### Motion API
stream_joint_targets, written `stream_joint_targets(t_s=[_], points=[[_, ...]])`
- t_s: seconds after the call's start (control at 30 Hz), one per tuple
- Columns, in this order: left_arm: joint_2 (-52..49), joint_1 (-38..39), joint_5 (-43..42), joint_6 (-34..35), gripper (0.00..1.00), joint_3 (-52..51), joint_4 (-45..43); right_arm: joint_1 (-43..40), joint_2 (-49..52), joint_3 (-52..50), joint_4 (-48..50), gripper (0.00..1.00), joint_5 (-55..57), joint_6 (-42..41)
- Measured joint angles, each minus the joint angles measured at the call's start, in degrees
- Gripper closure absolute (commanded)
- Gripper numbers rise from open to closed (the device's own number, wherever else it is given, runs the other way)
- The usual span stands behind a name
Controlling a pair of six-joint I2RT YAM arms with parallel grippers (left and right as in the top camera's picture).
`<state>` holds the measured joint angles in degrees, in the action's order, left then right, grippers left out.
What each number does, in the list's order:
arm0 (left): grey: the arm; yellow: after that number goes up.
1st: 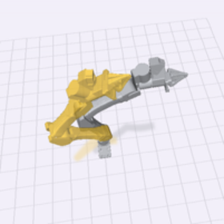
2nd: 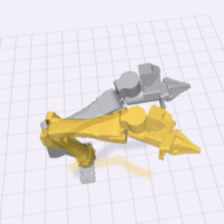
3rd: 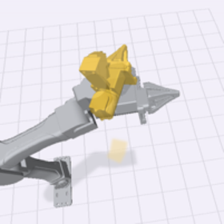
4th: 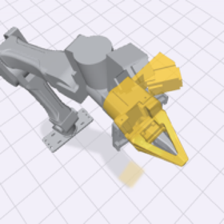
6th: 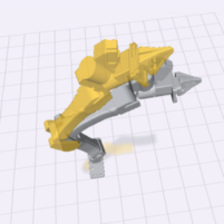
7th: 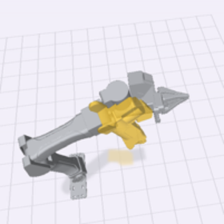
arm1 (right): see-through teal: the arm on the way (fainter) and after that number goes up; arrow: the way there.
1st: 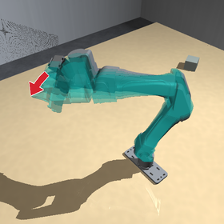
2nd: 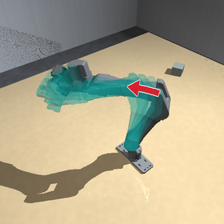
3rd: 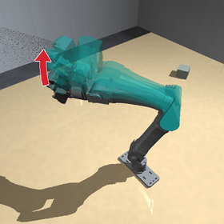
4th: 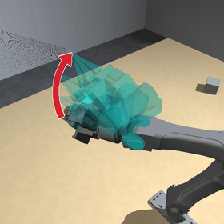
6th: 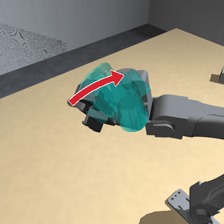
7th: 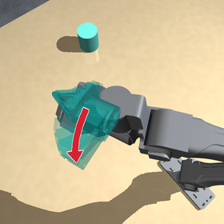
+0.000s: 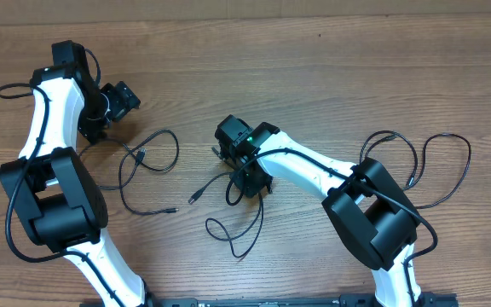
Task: Untangle cables
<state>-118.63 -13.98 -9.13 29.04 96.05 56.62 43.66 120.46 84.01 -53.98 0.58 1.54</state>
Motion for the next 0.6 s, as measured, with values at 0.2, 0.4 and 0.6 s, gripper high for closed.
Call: stream_joint_targets(t_s=[0.2, 0.4, 0.6], points=[[0.0, 0.0, 0.0, 0.0, 0.0, 0.0, 0.0, 0.0, -0.59, -0.44, -0.09, 0.96, -0.28, 0.02], [0.0, 0.0, 0.0, 0.0, 0.0, 0.0, 0.0, -0.13, -4.72, -3.76, -1.27, 0.96, -0.04, 0.0], [0.0, 0.0, 0.0, 0.0, 0.0, 0.0, 0.0, -0.13, -18.84, -3.87, -2.25, 0.96, 0.17, 0.02]])
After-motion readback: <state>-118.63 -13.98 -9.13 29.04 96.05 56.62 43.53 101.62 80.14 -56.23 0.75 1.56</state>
